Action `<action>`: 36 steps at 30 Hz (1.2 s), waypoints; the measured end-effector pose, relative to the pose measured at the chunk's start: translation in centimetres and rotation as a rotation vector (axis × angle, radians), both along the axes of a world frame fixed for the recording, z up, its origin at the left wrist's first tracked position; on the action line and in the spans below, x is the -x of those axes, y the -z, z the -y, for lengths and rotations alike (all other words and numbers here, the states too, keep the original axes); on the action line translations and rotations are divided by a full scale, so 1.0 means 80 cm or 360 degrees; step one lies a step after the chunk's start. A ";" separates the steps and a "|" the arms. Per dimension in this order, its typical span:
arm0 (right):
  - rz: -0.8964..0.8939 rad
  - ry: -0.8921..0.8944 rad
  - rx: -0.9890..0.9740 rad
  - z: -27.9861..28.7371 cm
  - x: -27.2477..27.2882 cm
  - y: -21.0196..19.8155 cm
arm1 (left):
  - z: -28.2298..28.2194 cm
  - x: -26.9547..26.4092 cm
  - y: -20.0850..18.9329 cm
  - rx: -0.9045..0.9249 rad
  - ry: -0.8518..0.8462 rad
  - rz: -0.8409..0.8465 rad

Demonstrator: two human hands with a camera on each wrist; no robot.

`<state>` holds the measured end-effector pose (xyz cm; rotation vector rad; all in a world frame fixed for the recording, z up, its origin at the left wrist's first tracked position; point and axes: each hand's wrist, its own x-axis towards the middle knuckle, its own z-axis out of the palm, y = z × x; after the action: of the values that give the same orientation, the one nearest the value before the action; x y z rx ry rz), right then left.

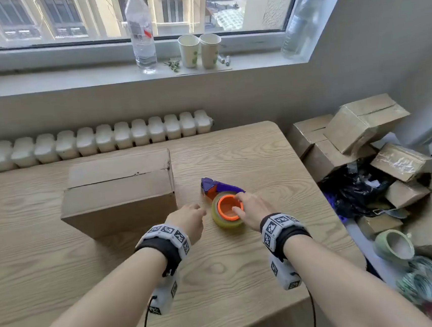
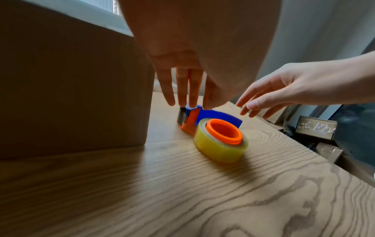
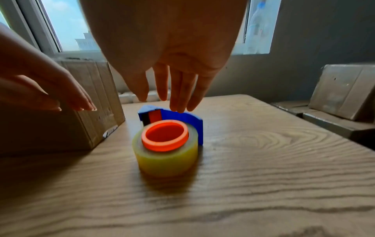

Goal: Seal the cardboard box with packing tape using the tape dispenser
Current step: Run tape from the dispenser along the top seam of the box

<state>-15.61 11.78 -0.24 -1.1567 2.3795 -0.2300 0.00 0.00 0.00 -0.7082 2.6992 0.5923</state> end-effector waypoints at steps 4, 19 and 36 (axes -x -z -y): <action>-0.0034 -0.0136 -0.0043 -0.002 -0.001 0.030 | -0.002 0.004 0.024 -0.0038 -0.0080 0.0106; 0.0065 -0.0249 -0.0089 0.021 0.009 0.068 | 0.004 0.005 0.023 -0.0035 -0.0281 0.0037; 0.1109 0.0418 0.0842 0.076 0.071 -0.088 | 0.052 0.037 -0.110 0.0169 -0.0376 -0.0245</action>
<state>-21.33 5.70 6.84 -0.7687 1.8599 -1.1953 -2.94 -4.16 8.84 -1.0609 2.8269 0.5823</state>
